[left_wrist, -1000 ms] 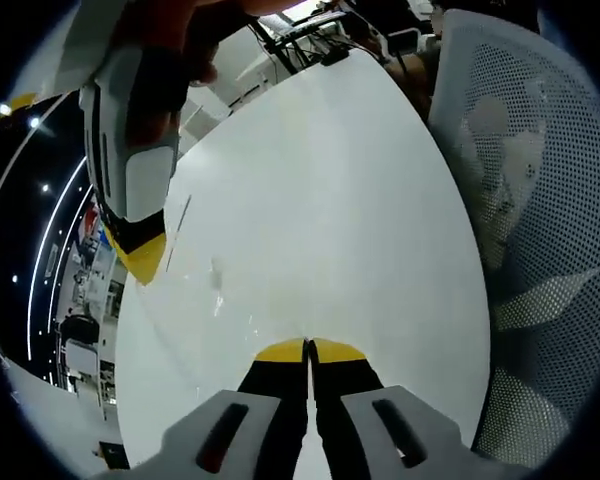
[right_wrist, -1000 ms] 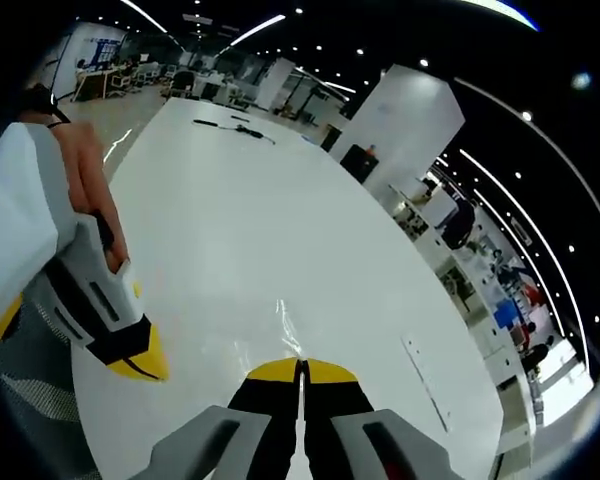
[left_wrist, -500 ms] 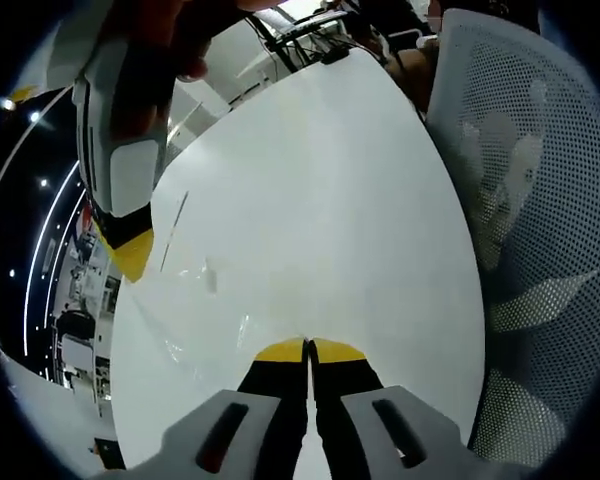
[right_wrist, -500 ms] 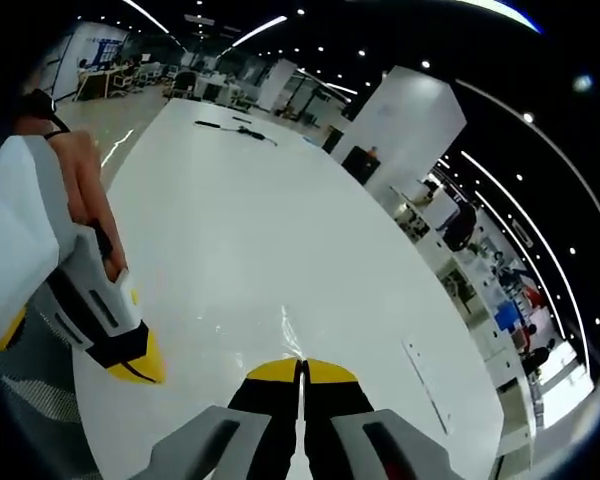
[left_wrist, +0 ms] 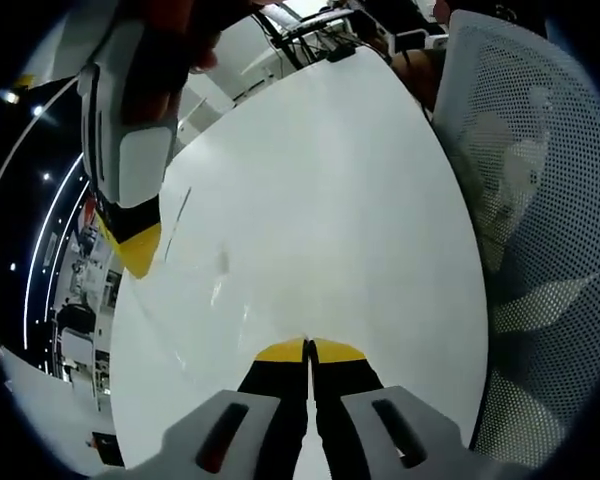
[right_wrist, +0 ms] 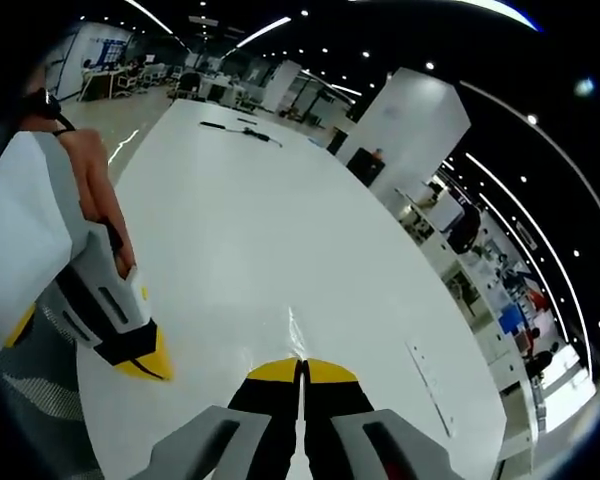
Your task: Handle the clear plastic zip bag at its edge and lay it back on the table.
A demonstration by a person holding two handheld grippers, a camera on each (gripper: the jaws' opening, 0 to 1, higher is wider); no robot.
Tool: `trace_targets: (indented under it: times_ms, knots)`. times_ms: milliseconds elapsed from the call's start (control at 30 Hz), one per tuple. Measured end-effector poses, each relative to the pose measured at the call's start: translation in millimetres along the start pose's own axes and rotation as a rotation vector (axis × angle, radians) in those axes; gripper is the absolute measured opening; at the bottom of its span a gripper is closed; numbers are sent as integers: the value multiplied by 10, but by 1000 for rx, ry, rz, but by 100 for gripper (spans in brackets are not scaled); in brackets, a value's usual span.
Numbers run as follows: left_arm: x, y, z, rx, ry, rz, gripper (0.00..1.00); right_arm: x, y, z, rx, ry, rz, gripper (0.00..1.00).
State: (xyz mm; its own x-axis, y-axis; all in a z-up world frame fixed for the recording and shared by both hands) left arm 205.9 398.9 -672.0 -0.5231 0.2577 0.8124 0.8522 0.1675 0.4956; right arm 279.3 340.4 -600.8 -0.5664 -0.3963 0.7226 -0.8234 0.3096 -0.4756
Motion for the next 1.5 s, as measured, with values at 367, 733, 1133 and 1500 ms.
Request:
trace_targets:
  times_ms: [367,733,1133,1500]
  knots:
    - [-16,23,0,4,14,-9,0,-48,176,19,74,-3,-72,0]
    - [-23,-8,26,11,24,-6,0,-81,363,81,92,13,-161,0]
    - [-64,-96,53,19,42,12,0,-127,526,173,92,54,-235,2]
    - [-152,-170,89,13,67,16,0,-82,571,364,83,89,-272,7]
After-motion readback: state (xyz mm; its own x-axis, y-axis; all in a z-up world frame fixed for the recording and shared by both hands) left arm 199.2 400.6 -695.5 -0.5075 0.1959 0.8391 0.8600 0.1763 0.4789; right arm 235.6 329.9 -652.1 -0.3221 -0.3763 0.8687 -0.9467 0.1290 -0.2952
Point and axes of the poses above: the point that each gripper's makers call its tool centre point, and the gripper's own axes: x roughly backward along the fingers, y roughly to its left, z roughly out of its underside, the point moved 6 cm from there along x, roughly backward along the fingers, and after that the axes turned 10 degrees about y, right-handed, at the moved point
